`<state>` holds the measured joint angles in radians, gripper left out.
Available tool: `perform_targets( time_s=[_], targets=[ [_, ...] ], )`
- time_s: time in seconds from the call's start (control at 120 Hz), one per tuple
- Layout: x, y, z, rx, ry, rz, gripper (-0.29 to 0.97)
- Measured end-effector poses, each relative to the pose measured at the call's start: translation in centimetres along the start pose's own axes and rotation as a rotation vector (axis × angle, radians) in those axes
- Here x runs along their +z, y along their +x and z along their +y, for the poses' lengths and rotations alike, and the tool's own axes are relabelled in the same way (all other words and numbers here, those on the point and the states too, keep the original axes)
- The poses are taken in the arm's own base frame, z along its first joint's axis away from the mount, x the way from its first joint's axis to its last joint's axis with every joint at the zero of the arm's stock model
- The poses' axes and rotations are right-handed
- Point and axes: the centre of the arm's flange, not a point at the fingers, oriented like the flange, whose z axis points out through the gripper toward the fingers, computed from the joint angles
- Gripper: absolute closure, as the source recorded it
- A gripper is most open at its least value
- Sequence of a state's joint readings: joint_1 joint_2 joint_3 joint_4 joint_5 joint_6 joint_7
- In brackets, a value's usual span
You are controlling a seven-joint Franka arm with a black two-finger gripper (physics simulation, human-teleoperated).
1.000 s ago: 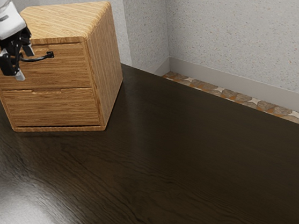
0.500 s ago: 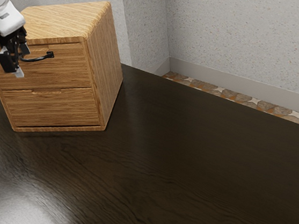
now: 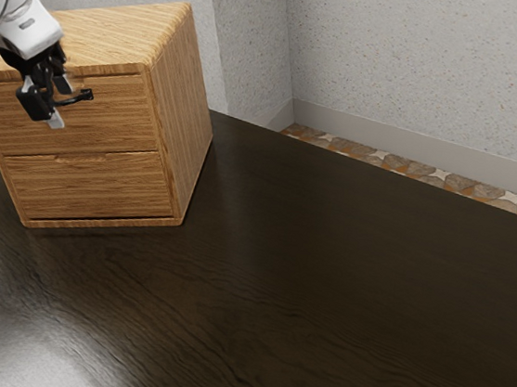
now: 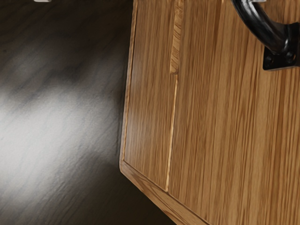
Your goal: Pull the drawer handle with one arm to open the drawer
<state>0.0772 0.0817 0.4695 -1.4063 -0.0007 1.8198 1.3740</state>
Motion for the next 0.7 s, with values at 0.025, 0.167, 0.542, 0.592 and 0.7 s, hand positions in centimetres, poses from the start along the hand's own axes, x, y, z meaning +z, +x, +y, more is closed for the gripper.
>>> perform_targets(
  time_s=[0.025,0.167,0.542,0.592,0.7],
  targets=[
    [0.1,0.1,0.0,0.001,0.0,0.0,0.16],
    [0.0,-0.1,-0.6,-0.007,0.011,-0.004,0.2],
    [1.2,-0.1,-2.0,-0.029,0.013,-0.001,0.33],
    [1.5,0.0,-2.2,-0.032,0.012,0.002,0.33],
    [1.3,-0.5,-2.2,-0.042,0.012,0.007,0.37]
  ],
)
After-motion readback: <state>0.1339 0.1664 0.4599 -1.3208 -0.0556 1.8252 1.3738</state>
